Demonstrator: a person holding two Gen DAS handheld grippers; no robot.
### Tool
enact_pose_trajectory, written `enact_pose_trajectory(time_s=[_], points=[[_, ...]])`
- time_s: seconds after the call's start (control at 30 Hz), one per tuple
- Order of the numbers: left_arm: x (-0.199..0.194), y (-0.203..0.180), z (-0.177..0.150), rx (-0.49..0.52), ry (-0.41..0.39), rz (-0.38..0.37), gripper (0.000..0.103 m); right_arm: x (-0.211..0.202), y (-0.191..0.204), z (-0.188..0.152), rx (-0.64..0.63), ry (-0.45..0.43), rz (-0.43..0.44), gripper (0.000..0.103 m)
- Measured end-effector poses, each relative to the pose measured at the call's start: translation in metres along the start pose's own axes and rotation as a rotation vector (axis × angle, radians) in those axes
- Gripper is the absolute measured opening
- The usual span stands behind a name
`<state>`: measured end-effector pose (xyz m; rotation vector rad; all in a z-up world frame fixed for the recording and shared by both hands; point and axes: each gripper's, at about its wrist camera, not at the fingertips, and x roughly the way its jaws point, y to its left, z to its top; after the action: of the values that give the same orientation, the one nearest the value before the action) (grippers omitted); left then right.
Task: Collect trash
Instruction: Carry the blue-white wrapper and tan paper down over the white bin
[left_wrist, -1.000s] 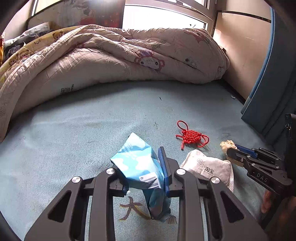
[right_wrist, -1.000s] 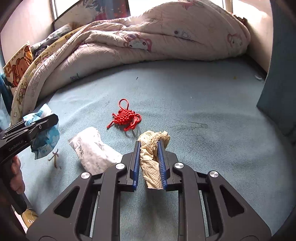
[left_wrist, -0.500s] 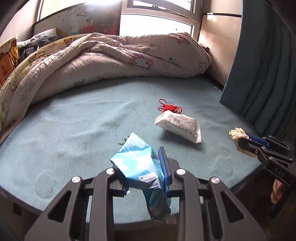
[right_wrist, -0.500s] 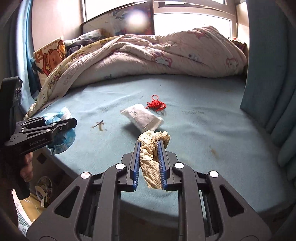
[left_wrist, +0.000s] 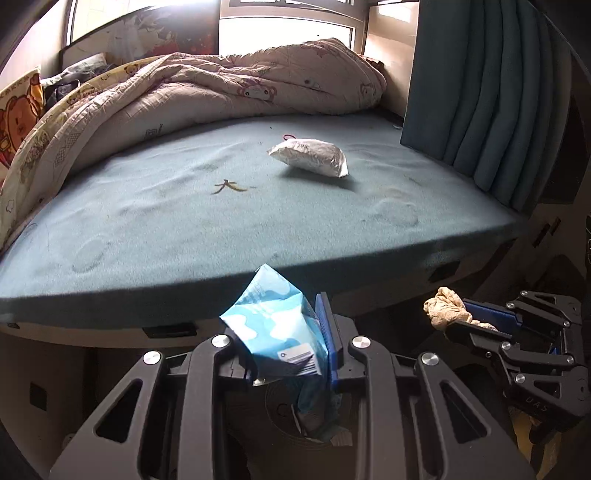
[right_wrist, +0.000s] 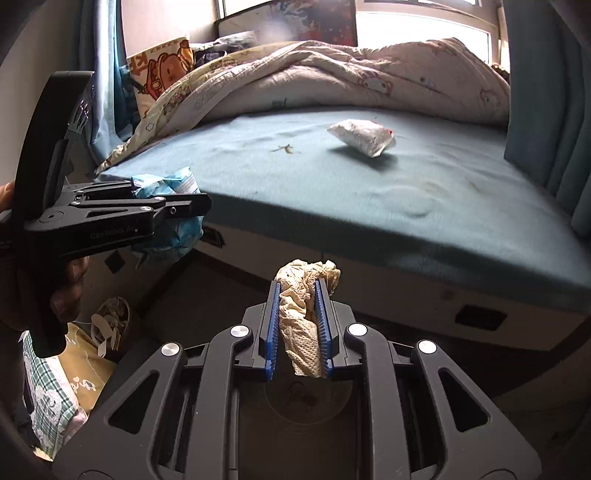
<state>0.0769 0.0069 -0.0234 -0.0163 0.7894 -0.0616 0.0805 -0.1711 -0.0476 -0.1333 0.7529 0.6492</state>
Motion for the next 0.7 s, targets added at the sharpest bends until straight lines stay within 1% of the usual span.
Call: enact_pose_trajectory(time_s=[0.2, 0.4, 0.57, 0.7], points=[[0.028, -0.012, -0.059, 0.001, 0.073, -0.044, 0.026, 0.034, -0.002, -0.069, 0.044, 0.112, 0.007, 0.017], [0.078, -0.012, -0.117, -0.032, 0.193, -0.073, 0.026, 0.073, -0.001, -0.127, 0.077, 0.225, 0.037, 0.017], [0.115, -0.009, -0.150, -0.067, 0.284, -0.096, 0.026, 0.103, 0.002, -0.156, 0.085, 0.305, 0.066, 0.017], [0.132, -0.009, -0.159, -0.067, 0.310, -0.105, 0.026, 0.122, 0.003, -0.167, 0.084, 0.348, 0.078, 0.017]])
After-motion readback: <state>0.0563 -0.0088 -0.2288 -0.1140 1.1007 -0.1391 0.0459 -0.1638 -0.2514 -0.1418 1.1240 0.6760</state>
